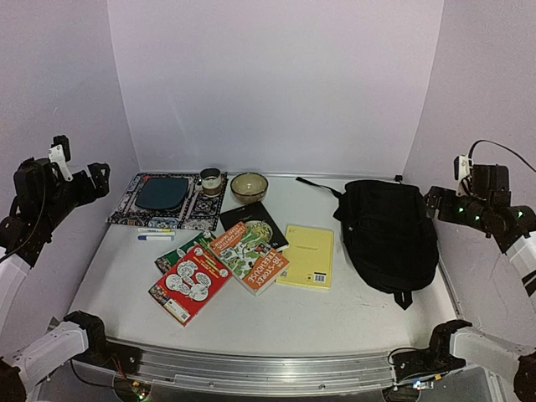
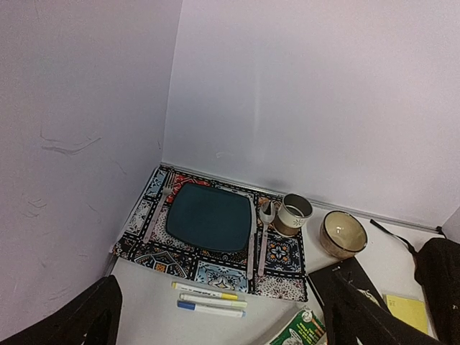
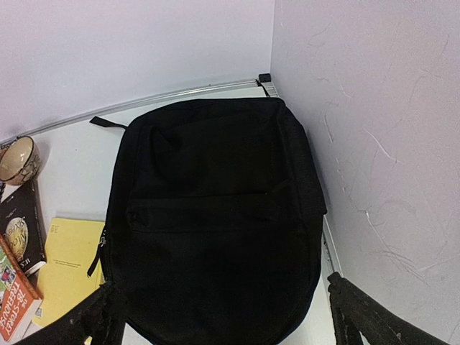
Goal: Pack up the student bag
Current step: Pick up the student bag from the corner of the board, then put down the student bag at the corner of the board, then pick up the student bag from the corner of the board, then hold the lower front pocket of the student bag, then grab the student bag from the lower front pocket, then unzip the lower front pocket of the student bag.
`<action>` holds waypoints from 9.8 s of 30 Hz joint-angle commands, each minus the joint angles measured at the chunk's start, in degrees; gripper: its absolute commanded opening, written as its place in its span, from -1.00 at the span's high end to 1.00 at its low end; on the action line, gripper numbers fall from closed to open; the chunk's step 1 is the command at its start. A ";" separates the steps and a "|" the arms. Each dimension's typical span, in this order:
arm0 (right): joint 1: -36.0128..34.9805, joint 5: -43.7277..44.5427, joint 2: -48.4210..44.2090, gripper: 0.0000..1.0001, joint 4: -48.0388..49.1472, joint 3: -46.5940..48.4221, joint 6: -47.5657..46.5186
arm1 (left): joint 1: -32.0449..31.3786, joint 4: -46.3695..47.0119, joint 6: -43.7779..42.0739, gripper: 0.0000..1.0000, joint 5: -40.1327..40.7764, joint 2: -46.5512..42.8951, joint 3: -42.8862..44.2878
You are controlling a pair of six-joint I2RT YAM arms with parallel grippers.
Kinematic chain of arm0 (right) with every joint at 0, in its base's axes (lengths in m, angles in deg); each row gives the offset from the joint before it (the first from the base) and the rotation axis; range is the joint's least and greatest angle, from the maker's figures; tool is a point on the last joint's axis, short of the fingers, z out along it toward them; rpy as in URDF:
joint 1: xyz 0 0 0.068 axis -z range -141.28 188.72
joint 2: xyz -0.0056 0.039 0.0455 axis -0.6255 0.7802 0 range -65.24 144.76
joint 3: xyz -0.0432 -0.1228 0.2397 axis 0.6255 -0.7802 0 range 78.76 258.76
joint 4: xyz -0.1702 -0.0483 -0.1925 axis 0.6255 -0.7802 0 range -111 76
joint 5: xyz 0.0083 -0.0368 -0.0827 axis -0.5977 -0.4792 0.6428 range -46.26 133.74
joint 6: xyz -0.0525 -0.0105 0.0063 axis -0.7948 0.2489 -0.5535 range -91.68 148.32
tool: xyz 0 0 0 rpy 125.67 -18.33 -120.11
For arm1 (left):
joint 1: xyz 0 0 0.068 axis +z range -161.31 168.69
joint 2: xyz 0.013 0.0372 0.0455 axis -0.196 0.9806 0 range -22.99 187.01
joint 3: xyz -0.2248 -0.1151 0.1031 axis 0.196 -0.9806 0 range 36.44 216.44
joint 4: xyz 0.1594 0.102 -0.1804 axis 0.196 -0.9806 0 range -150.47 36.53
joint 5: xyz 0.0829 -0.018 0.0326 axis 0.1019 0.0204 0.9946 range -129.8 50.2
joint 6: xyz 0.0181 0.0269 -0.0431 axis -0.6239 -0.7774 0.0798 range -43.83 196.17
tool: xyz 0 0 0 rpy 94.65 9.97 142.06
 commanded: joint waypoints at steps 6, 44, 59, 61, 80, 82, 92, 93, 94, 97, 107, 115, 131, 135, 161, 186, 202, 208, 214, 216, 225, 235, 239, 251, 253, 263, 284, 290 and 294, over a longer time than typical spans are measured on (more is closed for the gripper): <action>-0.28 -0.69 0.50 -0.97 -0.34 0.52 -1.10 | -0.15 1.80 0.45 -0.99 0.84 -0.79 -0.22; -18.57 -8.43 40.98 -0.92 -14.33 0.27 0.31 | -1.08 3.99 9.34 -0.99 -26.97 17.14 -3.86; -26.18 -2.90 53.38 0.82 -12.08 7.64 0.15 | -2.99 4.90 14.11 -0.99 -29.87 16.49 -6.65; -27.54 -2.75 52.71 0.97 -13.05 9.36 1.05 | -3.09 5.00 14.47 -0.99 -30.16 16.47 -6.67; -40.73 -5.95 46.86 1.00 -30.27 25.11 12.54 | -5.29 5.96 19.66 -0.98 -33.98 18.60 -2.92; -42.91 -7.30 47.40 1.00 -30.02 25.84 15.64 | -5.81 6.21 20.66 -0.97 -33.94 18.58 -2.97; -51.81 -10.96 56.45 0.94 -19.17 28.52 23.12 | -13.71 9.19 24.66 -0.96 -29.82 20.69 -2.90; -52.16 -11.47 57.32 0.93 -18.01 28.97 23.43 | -14.67 9.63 25.16 -0.96 -29.12 21.04 -2.87; -52.54 -11.99 58.19 0.87 -17.05 29.42 23.53 | -15.85 10.22 25.51 -0.96 -28.35 21.38 -2.93; -52.95 -12.76 59.96 0.66 -15.90 31.45 22.74 | -19.75 11.67 26.92 -0.96 -26.21 22.82 -2.93; -45.06 -9.99 51.44 -0.18 -18.92 29.98 13.89 | -32.44 14.54 29.53 -0.95 -16.38 29.54 -0.04; -28.13 -4.97 41.86 -0.64 -18.55 17.25 7.73 | -42.37 16.88 30.98 -0.94 -11.11 39.85 5.90; 0.58 -20.08 37.38 -0.77 -3.21 -2.46 9.62 | -50.23 18.70 29.51 -0.66 -13.84 68.29 25.39; 1.43 -22.81 40.30 -0.75 0.37 -5.58 10.89 | -50.20 18.53 28.33 -0.52 -15.63 73.13 29.05; 1.38 -41.52 28.43 1.00 0.25 -4.16 10.02 | -50.13 13.30 22.60 1.00 -10.17 63.05 31.11; -22.83 -33.62 17.29 1.00 17.62 -18.82 34.41 | -46.73 2.35 26.80 0.92 5.06 49.56 11.14; -25.99 -32.42 20.97 1.00 20.06 -13.85 33.18 | -46.62 -5.59 18.23 -0.44 8.43 46.52 18.91; -26.31 -32.19 20.67 1.00 18.90 -10.54 33.14 | -47.57 -5.49 15.72 -0.54 3.23 47.68 26.66; -26.75 -32.21 21.31 1.00 18.50 -7.50 33.25 | -49.62 -5.38 14.53 -0.57 -0.60 54.06 33.13; -27.06 -32.11 21.65 1.00 18.50 -6.81 33.26 | -50.66 -5.40 13.41 -0.57 -2.02 57.27 37.09; -28.81 -30.98 22.42 1.00 16.37 -4.32 33.66 | -55.52 -5.37 7.06 -0.55 -4.45 70.87 53.27; -30.48 -29.68 22.76 1.00 15.29 -2.84 33.69 | -57.69 -5.38 3.16 -0.02 -7.34 76.36 60.32; -31.09 -29.32 23.24 1.00 15.26 -2.53 33.55 | -58.10 -5.44 2.23 0.06 -8.17 77.86 61.50; -33.11 -28.46 25.15 1.00 15.29 -0.63 32.85 | -58.12 -5.53 0.04 0.17 -5.77 82.16 62.62; -33.33 -28.44 25.29 1.00 15.27 -0.29 32.71 | -58.09 -5.64 0.02 0.19 -4.28 82.62 62.49; -33.57 -27.21 25.05 1.00 14.57 0.37 31.99 | -58.09 -6.20 0.52 0.70 -0.06 81.79 61.74; -33.57 -15.39 22.12 1.00 9.70 -1.22 30.98 | -58.00 -5.81 9.05 1.00 10.39 66.42 46.24; -33.57 -11.68 21.05 1.00 7.97 -1.77 30.38 | -56.65 -5.79 11.68 1.00 14.81 61.58 38.13; -33.47 -9.25 20.48 1.00 6.70 -2.44 30.11 | -54.66 -5.79 14.13 1.00 16.83 57.79 32.40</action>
